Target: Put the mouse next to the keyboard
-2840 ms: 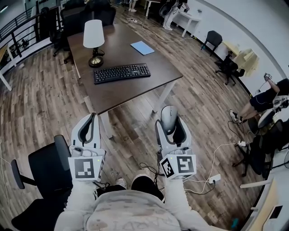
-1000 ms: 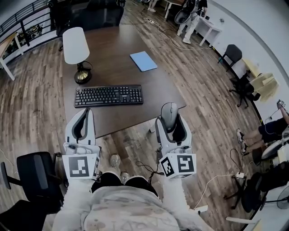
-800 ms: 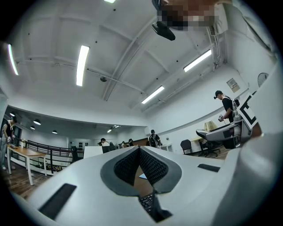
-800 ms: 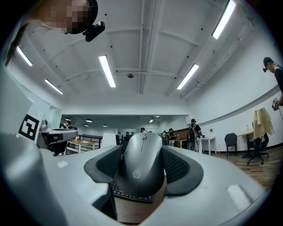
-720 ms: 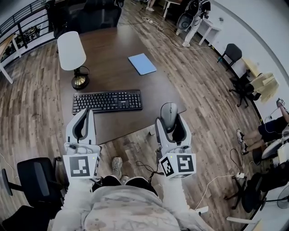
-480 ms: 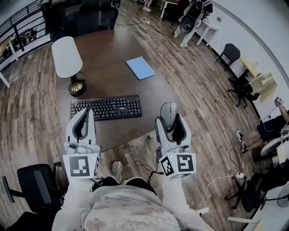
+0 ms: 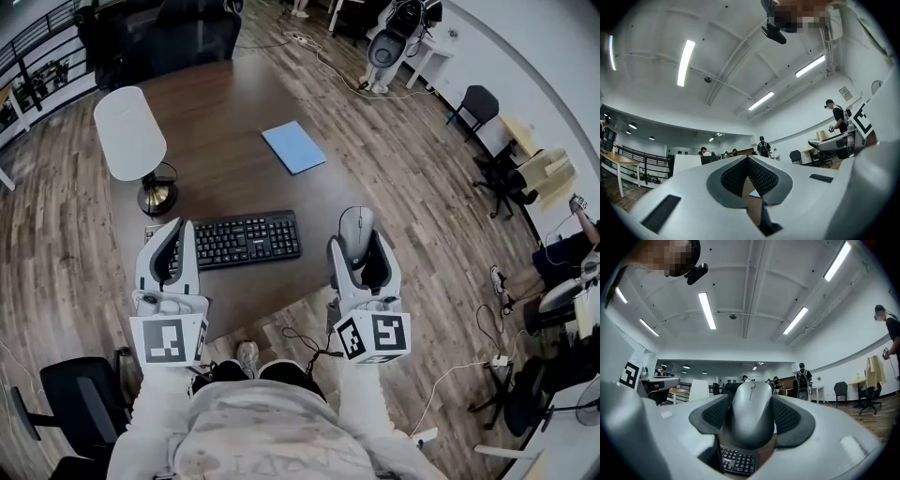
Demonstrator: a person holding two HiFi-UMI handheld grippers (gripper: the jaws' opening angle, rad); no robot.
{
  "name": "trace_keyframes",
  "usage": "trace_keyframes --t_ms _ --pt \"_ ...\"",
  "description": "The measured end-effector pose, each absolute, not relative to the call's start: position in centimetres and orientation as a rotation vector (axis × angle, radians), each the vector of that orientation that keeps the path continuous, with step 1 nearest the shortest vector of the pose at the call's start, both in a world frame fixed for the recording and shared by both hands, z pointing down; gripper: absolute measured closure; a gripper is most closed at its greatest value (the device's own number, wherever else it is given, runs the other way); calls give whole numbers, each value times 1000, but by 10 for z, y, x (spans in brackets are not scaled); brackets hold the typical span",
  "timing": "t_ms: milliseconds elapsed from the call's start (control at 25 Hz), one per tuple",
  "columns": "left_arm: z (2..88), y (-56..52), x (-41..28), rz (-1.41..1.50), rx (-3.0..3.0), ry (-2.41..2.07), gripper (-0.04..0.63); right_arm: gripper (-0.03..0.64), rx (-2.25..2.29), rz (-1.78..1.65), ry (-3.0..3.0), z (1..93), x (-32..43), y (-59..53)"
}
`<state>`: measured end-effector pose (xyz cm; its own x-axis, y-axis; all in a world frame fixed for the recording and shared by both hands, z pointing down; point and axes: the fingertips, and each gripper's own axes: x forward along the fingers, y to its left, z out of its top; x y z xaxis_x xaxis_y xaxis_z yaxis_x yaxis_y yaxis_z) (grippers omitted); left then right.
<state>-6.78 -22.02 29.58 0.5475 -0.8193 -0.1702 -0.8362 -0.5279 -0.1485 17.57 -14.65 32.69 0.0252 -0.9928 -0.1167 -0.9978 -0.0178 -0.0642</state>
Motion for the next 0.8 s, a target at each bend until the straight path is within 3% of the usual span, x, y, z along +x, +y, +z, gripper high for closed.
trace_keyframes --t_ms 800 --pt "320 -274 -52 54 -2577 1432 591 316 -2213 -195 2169 387 206 -218"
